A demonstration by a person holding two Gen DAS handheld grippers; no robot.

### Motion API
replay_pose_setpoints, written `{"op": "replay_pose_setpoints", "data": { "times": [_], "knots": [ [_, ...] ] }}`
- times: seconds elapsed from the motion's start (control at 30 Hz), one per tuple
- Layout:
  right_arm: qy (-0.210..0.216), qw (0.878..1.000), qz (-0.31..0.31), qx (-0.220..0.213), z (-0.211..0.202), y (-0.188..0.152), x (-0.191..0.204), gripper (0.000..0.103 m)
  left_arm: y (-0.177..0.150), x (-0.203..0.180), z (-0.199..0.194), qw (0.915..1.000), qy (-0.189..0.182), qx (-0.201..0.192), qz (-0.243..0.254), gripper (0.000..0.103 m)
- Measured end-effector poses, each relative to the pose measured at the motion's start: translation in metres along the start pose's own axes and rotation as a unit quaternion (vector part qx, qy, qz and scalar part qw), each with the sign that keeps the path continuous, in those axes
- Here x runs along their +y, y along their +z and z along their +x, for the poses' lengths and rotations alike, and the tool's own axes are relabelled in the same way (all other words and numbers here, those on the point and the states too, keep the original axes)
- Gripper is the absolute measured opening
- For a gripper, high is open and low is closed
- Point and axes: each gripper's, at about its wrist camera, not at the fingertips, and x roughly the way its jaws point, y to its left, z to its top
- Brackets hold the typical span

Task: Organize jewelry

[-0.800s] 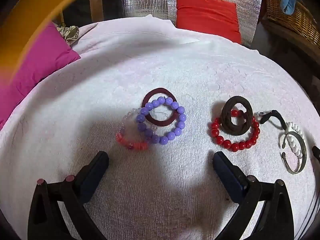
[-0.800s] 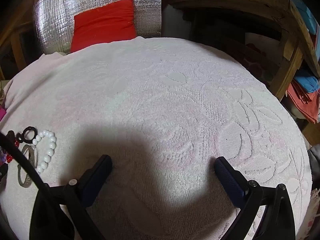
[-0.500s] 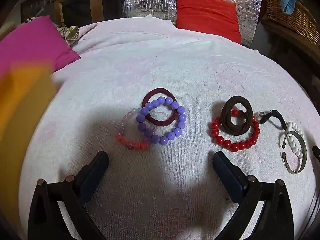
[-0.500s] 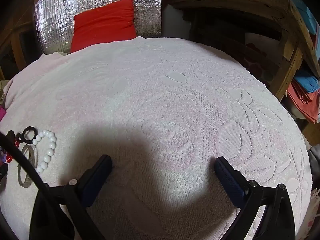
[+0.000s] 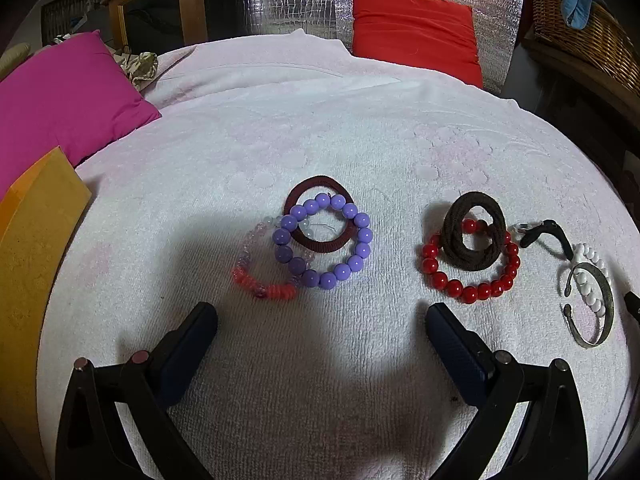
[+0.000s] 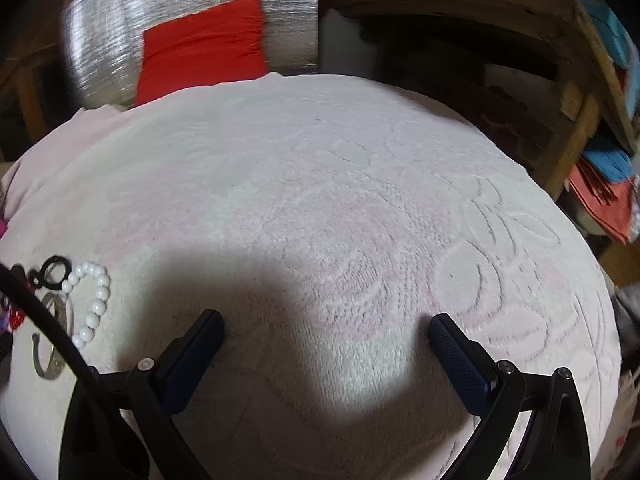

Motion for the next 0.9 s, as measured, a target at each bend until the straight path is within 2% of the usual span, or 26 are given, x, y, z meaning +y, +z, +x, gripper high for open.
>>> {"op": "replay_pose_setpoints", "data": {
  "times": [0.1, 0.2, 0.3, 0.37, 0.43, 0.47, 0.57, 0.63, 0.7, 0.83, 0.9],
  "knots": [
    [-0.001, 1.0, 0.027, 0.013, -0.002, -0.004, -0.004, 0.103, 0.0, 0.0, 0.0, 1.0, 0.001, -0.001, -0.002, 0.103],
    [-0.006, 0.999, 0.033, 0.016, -0.011, -0.011, 0.0, 0.103, 0.0, -0.005, -0.002, 0.9998, 0.019, 0.004, -0.004, 0.103],
    [-0.012, 0.999, 0.02, 0.03, -0.019, -0.013, 0.006, 0.103, 0.0, -0.001, -0.009, 0.9989, 0.002, 0.046, -0.01, 0.103],
    [0.0, 0.999, 0.019, 0.048, -0.024, -0.014, 0.008, 0.103, -0.001, -0.001, -0.015, 0.9982, -0.005, 0.06, 0.001, 0.103],
    [0.035, 0.998, 0.012, 0.06, -0.04, -0.016, 0.015, 0.103, -0.006, 0.001, -0.032, 0.9976, -0.008, 0.067, 0.014, 0.103],
    [0.049, 0.998, 0.008, 0.043, -0.055, -0.017, 0.018, 0.103, -0.008, 0.005, -0.041, 0.9981, -0.007, 0.059, 0.015, 0.103],
    [0.067, 0.997, -0.018, -0.034, -0.107, -0.021, 0.03, 0.103, -0.011, 0.019, -0.098, 0.9995, 0.013, -0.015, 0.023, 0.103],
    [0.085, 0.991, -0.04, -0.091, -0.15, -0.027, 0.043, 0.103, -0.015, 0.031, -0.141, 0.9959, 0.041, -0.076, 0.028, 0.103],
    [0.105, 0.986, -0.05, -0.122, -0.181, -0.035, 0.055, 0.103, -0.014, 0.041, -0.165, 0.9922, 0.057, -0.107, 0.027, 0.103],
    [0.131, 0.978, -0.064, -0.148, -0.22, -0.055, 0.074, 0.103, -0.022, 0.061, -0.204, 0.9861, 0.064, -0.153, 0.006, 0.103],
    [0.145, 0.976, -0.071, -0.147, -0.221, -0.062, 0.087, 0.103, -0.017, 0.067, -0.207, 0.9835, 0.068, -0.168, 0.0, 0.103]
  ]
}}
